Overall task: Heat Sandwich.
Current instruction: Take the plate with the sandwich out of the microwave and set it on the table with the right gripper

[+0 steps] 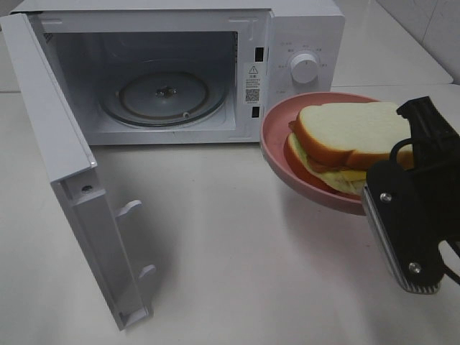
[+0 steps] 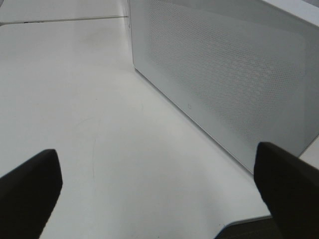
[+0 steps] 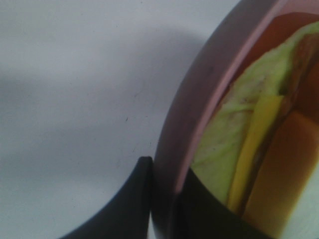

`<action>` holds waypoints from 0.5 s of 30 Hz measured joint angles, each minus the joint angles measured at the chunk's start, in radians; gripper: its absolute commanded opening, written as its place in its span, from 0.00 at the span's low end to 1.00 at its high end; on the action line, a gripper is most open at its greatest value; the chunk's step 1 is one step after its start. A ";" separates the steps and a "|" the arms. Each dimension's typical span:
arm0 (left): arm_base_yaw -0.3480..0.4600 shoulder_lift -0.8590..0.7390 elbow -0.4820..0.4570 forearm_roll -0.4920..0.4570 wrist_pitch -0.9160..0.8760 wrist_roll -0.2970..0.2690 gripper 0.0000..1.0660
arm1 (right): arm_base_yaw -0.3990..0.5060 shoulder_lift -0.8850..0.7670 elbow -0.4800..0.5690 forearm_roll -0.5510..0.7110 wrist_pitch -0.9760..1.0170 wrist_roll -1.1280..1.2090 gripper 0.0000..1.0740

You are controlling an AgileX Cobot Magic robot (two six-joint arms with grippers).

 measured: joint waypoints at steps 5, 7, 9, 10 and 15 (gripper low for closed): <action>0.000 0.000 0.000 0.000 0.000 0.000 0.97 | 0.000 0.000 0.000 -0.092 0.040 0.179 0.04; 0.000 0.000 0.000 0.000 0.000 0.000 0.97 | 0.000 0.000 0.000 -0.121 0.059 0.244 0.04; 0.000 0.000 0.000 0.000 0.000 0.000 0.97 | 0.000 0.000 0.000 -0.146 0.080 0.302 0.04; 0.000 0.000 0.000 0.000 0.000 0.000 0.97 | 0.000 0.000 0.000 -0.160 0.109 0.356 0.04; 0.000 0.000 0.000 0.000 0.000 0.000 0.97 | 0.000 0.000 0.000 -0.165 0.177 0.451 0.04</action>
